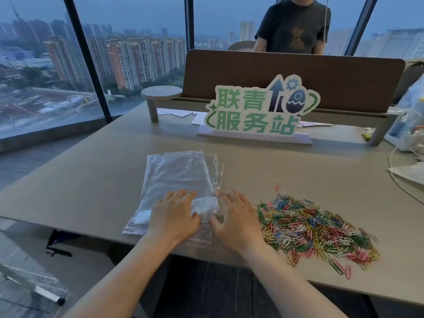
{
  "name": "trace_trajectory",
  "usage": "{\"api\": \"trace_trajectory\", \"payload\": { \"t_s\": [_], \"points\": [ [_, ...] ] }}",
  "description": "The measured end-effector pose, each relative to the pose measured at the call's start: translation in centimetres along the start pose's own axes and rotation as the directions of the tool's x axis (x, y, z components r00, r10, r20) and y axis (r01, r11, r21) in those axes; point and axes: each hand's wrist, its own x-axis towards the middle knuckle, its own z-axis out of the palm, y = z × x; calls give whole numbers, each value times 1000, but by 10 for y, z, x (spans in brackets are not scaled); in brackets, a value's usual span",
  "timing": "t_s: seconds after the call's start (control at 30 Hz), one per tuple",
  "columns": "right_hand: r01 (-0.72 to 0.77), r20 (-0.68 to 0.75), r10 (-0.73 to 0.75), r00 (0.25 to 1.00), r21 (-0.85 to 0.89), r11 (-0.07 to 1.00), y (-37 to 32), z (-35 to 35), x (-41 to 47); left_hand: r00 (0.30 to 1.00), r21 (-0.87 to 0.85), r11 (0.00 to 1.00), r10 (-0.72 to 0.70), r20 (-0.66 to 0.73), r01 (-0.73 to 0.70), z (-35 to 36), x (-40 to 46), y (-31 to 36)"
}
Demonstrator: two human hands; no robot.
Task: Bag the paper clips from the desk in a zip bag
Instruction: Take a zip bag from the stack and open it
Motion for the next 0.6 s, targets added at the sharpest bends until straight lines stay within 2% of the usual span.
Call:
{"api": "trace_trajectory", "payload": {
  "t_s": [0.13,0.37,0.5,0.6],
  "points": [
    [10,-32,-9,999,57,998,-5,6,-2,1000,3,1000,-9,2,9,2,-2,-9],
    [89,-120,-79,990,80,993,-14,16,-11,997,-22,1000,-12,-76,10,12,-4,-17],
    [93,-41,-89,995,101,991,-18,16,-15,994,-21,1000,6,-110,-9,11,-6,-14],
    [42,38,-47,998,126,991,-21,16,-17,992,-53,998,32,-121,-39,8,-9,-10]
  ]
}}
